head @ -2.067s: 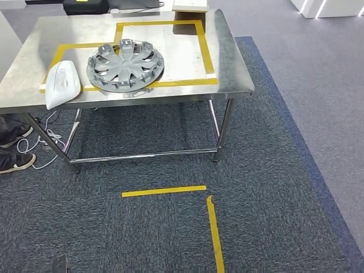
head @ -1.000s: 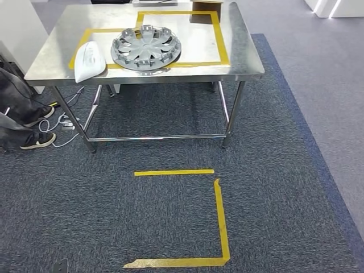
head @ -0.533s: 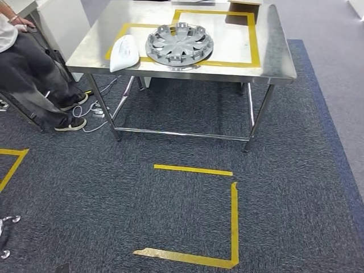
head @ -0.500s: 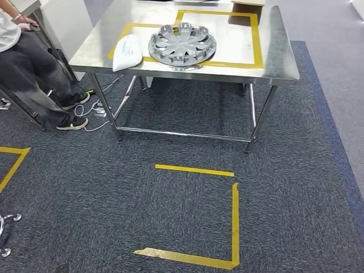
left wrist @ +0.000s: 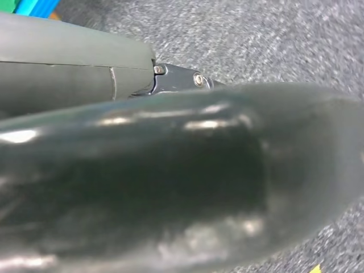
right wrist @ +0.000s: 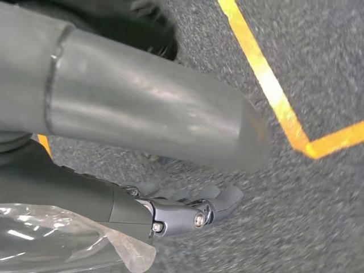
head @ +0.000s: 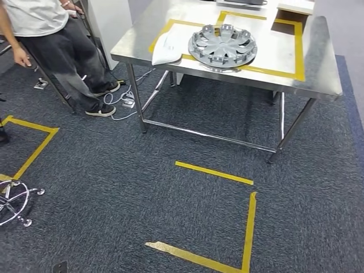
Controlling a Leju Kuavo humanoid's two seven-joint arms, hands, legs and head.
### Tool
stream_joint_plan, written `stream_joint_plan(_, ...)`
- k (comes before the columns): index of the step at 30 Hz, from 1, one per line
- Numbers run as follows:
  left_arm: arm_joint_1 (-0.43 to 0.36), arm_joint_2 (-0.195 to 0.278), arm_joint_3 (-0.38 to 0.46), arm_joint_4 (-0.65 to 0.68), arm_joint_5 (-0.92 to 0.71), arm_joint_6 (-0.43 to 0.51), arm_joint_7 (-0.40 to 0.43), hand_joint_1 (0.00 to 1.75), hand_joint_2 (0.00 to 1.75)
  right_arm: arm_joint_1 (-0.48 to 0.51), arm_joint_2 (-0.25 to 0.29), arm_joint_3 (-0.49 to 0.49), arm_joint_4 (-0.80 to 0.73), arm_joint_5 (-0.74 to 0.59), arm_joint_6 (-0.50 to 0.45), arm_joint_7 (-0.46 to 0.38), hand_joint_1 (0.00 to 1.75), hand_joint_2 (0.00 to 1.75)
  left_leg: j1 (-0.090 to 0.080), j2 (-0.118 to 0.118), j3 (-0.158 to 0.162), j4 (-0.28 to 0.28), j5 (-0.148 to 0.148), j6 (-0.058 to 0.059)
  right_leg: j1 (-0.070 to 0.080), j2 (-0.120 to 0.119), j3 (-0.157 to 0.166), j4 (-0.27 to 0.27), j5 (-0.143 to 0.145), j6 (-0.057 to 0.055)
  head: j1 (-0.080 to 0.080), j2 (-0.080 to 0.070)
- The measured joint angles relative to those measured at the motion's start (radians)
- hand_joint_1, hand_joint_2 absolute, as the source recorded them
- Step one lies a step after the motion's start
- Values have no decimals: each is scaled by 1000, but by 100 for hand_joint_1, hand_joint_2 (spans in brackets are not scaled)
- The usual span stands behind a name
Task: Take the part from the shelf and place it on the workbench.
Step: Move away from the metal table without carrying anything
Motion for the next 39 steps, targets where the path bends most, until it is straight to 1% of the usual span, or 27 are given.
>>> stream_joint_plan(2, -2, 0, 0, 0, 0, 0, -2, 0, 0, -1, 0, 2, 0, 2, 1, -1, 0, 0, 2, -23, -12, 4, 6, -12, -2, 38, 34, -68, 10, -4, 0, 0)
stream_joint_plan(4, 0, 1, 0, 0, 0, 0, -3, 0, 0, 0, 0, 4, 0, 4, 2, -1, 0, 0, 5, -46, -24, 6, 14, -26, -1, 23, 37, -72, 11, -7, 0, 0)
stream_joint_plan(5, 2, 1, 1, 0, 0, 0, -3, 0, 0, 0, 0, 5, 0, 5, 3, -1, 0, 0, 5, -39, -29, 12, 11, -31, -3, 10, 37, -75, 15, -11, -1, 0)
stream_joint_plan(7, 3, 0, 1, 0, 0, 2, -3, 0, 0, 1, 1, 7, 1, 10, 4, -2, 0, 0, 3, 7, -56, 71, -29, -40, -7, -21, 37, -80, 21, -21, -9, 0)
stream_joint_plan(8, 1, -1, 1, 0, -1, 4, -1, 0, 0, 2, 1, 8, 1, 15, 4, -2, 0, 0, 3, 38, -82, 133, -66, -45, -6, -39, 37, -81, 22, -24, -13, 0)
stream_joint_plan(9, 0, -1, 1, 0, -2, 6, 2, 0, 0, 4, 1, 10, 1, 21, 5, -3, 0, 0, 5, 54, -111, 203, -101, -50, -6, -57, 35, -80, 21, -25, -16, 0)
stream_joint_plan(10, -1, -2, 1, 0, -5, 7, 5, 0, 0, 6, 1, 12, 1, 29, 6, -3, 0, 0, 7, 62, -133, 260, -124, -54, -5, -74, 34, -80, 21, -25, -17, 0)
stream_joint_plan(11, 0, -2, 1, 0, -7, 9, 9, 0, 0, 7, 0, 16, 1, 38, 6, -3, 0, 0, 10, 67, -143, 292, -132, -56, -4, -90, 33, -79, 20, -25, -17, 0)
stream_joint_plan(12, 2, -2, 1, 0, -9, 11, 11, 0, 0, 7, 0, 21, 1, 46, 6, -2, 0, 0, 11, 70, -131, 280, -118, -58, -4, -104, 32, -78, 20, -24, -17, 0)
stream_joint_plan(14, 4, -2, 2, 0, -15, 15, 12, 0, 0, 6, 0, 31, 1, 60, 5, 3, 0, 0, 13, 92, -61, 158, -57, -56, -4, -128, 35, -76, 17, -20, -17, 0)
stream_joint_plan(16, 2, -4, 2, 0, -21, 17, 12, 0, 0, 6, 0, 39, 1, 68, 3, 11, 0, 0, 6, 131, 0, 39, -24, -46, 1, -148, 36, -73, 13, -11, -17, 0)
stream_joint_plan(17, 0, -5, 2, 0, -24, 19, 12, 0, 0, 5, 0, 41, 1, 71, 3, 14, 0, 0, 2, 143, 11, 14, -23, -39, 4, -157, 36, -73, 12, -6, -16, 0)
stream_joint_plan(19, 2, -6, 2, 0, -29, 23, 13, 0, 0, 5, 0, 47, 1, 78, 7, 19, 0, 0, -3, 132, 6, 9, -24, -23, 6, -175, 39, -75, 12, 4, -14, 0)
stream_joint_plan(20, 5, -8, 2, 0, -31, 25, 14, 0, 0, 5, 0, 51, 1, 82, 10, 21, 0, 0, -2, 123, 5, 7, -21, -16, 4, -171, 39, -73, 7, 10, -13, 0)
stream_joint_plan(22, 6, -11, 2, 0, -31, 25, 13, 0, 0, 5, -1, 58, 1, 92, 15, 26, 0, 0, 2, 105, 3, 1, -14, -2, 1, -127, 16, -23, -31, 19, -11, 0)
stream_joint_plan(24, 3, -14, 4, 0, -25, 23, 9, 0, 0, 9, -2, 64, 1, 100, 19, 32, 0, 0, 2, 83, -3, 0, -8, 7, 1, -74, -47, 110, -102, 19, -8, 0)
stream_joint_plan(25, 1, -16, 7, 0, -22, 22, 5, 0, 0, 11, -4, 66, 1, 104, 21, 35, 0, 0, 1, 70, -5, 0, -7, 9, 1, -64, -82, 181, -130, 19, -7, 0)
stream_joint_plan(26, 1, -19, 9, 0, -18, 20, 1, 0, 0, 14, -5, 69, 2, 107, 24, 36, 0, 0, -1, 57, -7, 1, -6, 11, 2, -59, -106, 227, -140, 17, -7, 0)
stream_joint_plan(27, 2, -21, 12, 0, -15, 19, -2, 0, 0, 16, -7, 72, 2, 110, 27, 37, 0, 0, -3, 44, -7, 1, -5, 12, 3, -57, -112, 234, -128, 14, -7, 0)
stream_joint_plan(28, 2, -23, 14, 0, -13, 20, -4, 0, 0, 16, -8, 75, 2, 113, 30, 37, 0, 0, -5, 31, -7, 2, -4, 12, 3, -53, -98, 198, -97, 10, -8, 0)
stream_joint_plan(29, 2, -24, 16, 0, -12, 22, -5, 0, 0, 16, -10, 78, 2, 116, 33, 37, 0, 0, -6, 17, -6, 2, -4, 11, 3, -42, -68, 131, -55, 5, -7, 0)
stream_joint_plan(31, 0, -26, 19, 1, -10, 29, 2, 0, 0, 15, -13, 84, 2, 123, 39, 36, 0, 0, -8, -7, -8, 6, -4, 8, 1, 5, -6, -8, 2, -5, -8, 0)
stream_joint_plan(33, -2, -28, 23, 1, -10, 37, 18, 0, 0, 15, -15, 89, 3, 132, 43, 31, 0, 0, -7, -28, -16, 9, 0, -1, 0, 32, 22, -63, 10, -7, -9, 0)
stream_joint_plan(35, -1, -30, 26, 1, -12, 43, 35, 0, 0, 15, -16, 94, 3, 138, 46, 27, 0, 0, -4, -45, -25, 10, 4, -13, 0, 15, 28, -70, 11, -10, -9, 0)
stream_joint_plan(36, 1, -30, 27, 2, -13, 45, 41, 0, 0, 15, -17, 95, 3, 140, 46, 26, 0, 0, -4, -36, -28, 14, 2, -19, -2, 3, 31, -74, 14, -14, -9, 0)
stream_joint_plan(37, 2, -31, 28, 2, -15, 48, 45, 0, 0, 15, -17, 97, 3, 142, 46, 25, 0, 0, -5, -14, -37, 33, -12, -24, -3, -10, 34, -78, 17, -18, -11, 0)
stream_joint_plan(39, 1, -33, 30, 2, -19, 52, 48, 0, 0, 16, -17, 101, 4, 147, 46, 27, 0, 0, -4, 41, -79, 129, -67, -35, -4, -42, 39, -83, 18, -23, -17, 0)
